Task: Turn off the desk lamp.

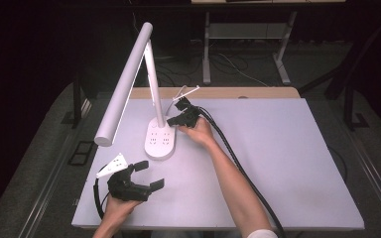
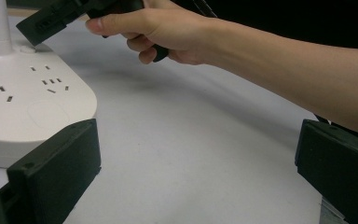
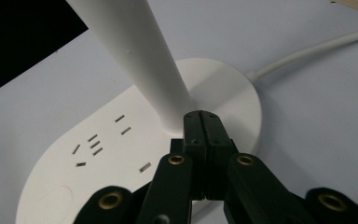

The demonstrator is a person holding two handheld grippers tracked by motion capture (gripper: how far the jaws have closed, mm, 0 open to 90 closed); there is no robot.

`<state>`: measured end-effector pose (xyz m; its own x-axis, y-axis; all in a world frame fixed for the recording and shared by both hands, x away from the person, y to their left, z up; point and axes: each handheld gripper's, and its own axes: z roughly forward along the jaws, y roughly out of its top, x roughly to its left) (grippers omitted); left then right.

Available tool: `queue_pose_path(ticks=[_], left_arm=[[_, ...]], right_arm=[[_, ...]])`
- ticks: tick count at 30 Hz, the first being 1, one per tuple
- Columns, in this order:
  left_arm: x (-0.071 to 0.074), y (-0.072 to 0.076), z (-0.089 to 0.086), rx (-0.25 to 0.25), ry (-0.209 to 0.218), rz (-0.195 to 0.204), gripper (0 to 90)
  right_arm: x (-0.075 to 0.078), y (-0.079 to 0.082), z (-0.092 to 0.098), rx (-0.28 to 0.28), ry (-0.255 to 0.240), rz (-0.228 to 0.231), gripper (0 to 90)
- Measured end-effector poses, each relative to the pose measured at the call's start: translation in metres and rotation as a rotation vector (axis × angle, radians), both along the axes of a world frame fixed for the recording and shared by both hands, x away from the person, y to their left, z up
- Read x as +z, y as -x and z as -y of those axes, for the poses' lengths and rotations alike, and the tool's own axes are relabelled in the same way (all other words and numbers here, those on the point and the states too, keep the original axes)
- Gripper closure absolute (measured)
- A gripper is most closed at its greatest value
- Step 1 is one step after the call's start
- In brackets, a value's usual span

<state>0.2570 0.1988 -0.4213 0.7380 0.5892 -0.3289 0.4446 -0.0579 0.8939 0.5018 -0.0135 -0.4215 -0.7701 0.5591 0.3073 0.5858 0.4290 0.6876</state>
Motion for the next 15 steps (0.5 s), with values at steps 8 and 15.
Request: queue_pose_path(ticks=[8,15], left_arm=[[0.0003,0.0008,-0.0004,0.003,0.002,-0.001,0.0],[0.0,0.0005,0.0005,0.0,0.002,-0.002,0.0]], right_arm=[[-0.0054,-0.0031,0.0005,-0.012,-0.022,-0.029,90.0],[-0.0043,-0.0015,-0.0006,-0.039,0.029,0.016,90.0]])
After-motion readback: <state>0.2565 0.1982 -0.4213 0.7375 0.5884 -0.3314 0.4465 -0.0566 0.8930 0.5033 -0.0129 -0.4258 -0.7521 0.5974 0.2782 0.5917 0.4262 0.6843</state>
